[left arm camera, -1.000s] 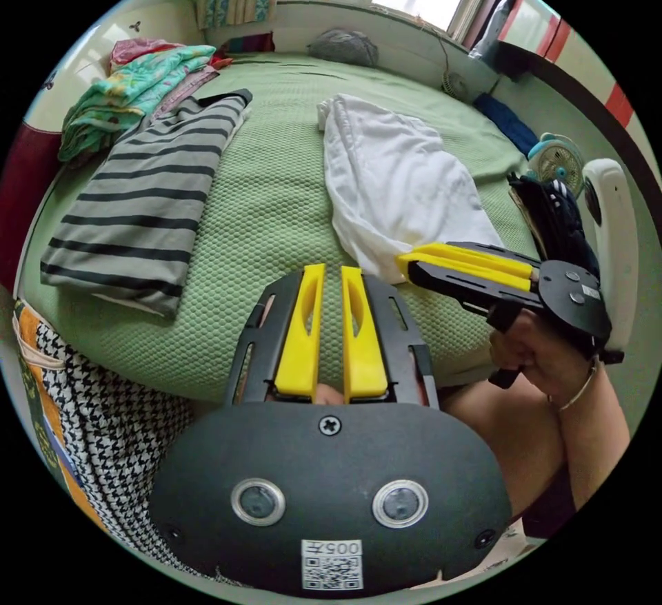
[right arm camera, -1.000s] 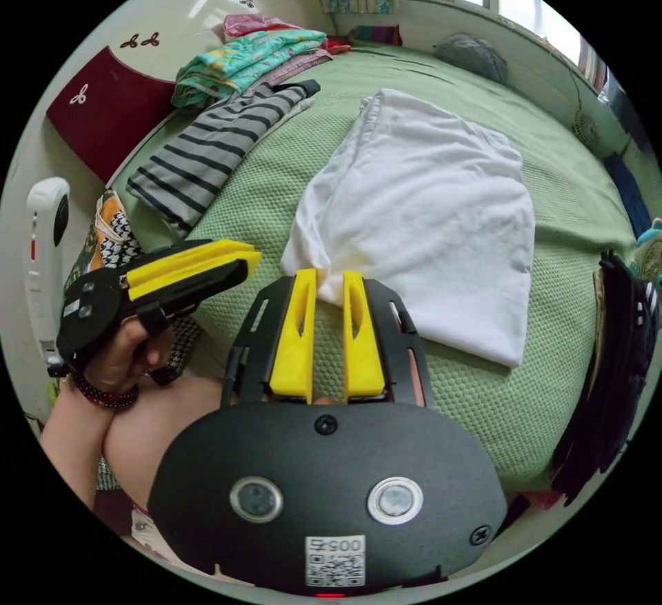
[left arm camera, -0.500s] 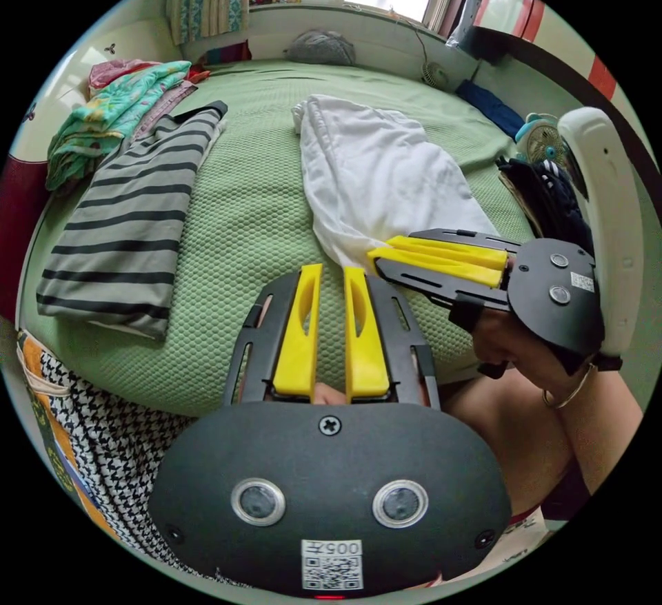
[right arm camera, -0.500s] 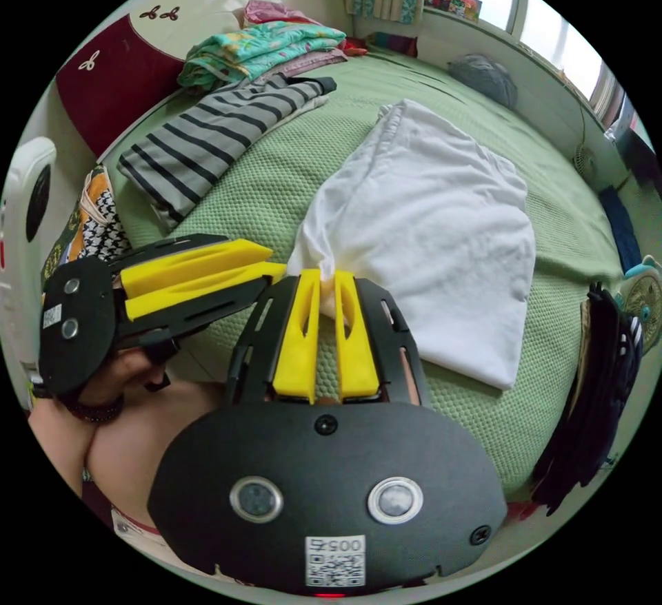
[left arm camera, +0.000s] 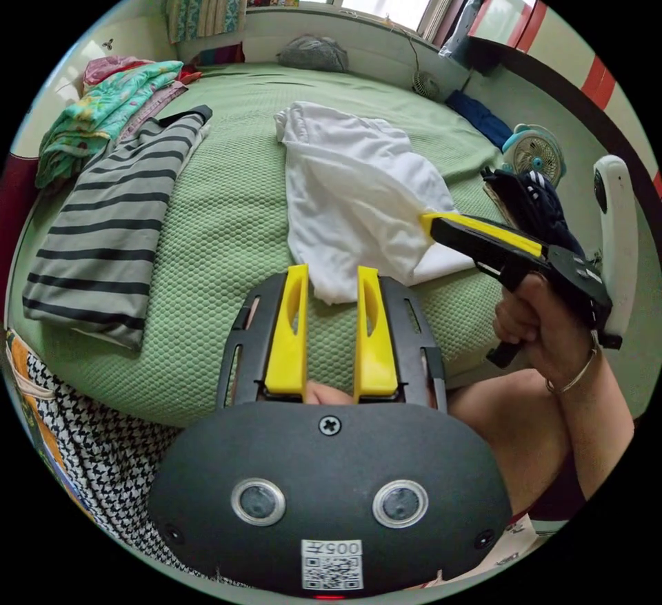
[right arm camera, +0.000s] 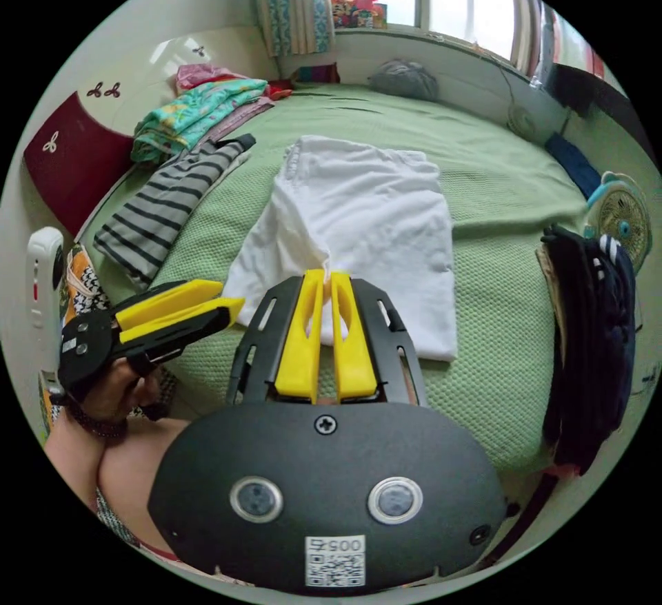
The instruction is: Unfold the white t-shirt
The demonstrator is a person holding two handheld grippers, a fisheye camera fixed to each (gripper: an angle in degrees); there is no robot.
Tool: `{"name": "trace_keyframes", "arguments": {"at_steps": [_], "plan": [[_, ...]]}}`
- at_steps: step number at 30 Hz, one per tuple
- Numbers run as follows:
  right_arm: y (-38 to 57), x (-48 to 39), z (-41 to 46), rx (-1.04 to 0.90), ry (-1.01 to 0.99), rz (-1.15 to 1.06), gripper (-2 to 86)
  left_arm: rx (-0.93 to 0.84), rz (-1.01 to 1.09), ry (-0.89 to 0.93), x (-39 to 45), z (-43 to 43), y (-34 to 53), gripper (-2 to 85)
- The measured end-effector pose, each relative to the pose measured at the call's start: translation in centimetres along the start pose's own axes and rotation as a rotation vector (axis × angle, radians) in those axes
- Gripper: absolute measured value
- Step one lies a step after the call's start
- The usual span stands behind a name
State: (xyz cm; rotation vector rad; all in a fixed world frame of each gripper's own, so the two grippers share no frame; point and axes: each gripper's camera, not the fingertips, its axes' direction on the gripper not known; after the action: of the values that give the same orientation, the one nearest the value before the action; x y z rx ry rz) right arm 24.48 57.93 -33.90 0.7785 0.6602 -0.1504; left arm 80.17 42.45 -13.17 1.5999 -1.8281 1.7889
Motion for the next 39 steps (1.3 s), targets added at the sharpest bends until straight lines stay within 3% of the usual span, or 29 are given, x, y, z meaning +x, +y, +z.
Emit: {"name": "trace_keyframes", "arguments": {"at_steps": [18,31,39], "plan": [[2.2,5.9,-3.3,0.013,0.053,0.073,-1.5,-0.114,-0.095,-0.071,2.5,3.2,-2.5,11.1],[3.0,6.5,-4.4,0.013,0.071,0.067,-1.5,-0.158,-0.089,-0.099,5.1,3.6,-3.7,4.8],[3.3,5.4,-4.9,0.007,0.081,0.051,-1.5,-0.106,-0.115,-0.166,5.3,2.2,-3.1,3.9]]}}
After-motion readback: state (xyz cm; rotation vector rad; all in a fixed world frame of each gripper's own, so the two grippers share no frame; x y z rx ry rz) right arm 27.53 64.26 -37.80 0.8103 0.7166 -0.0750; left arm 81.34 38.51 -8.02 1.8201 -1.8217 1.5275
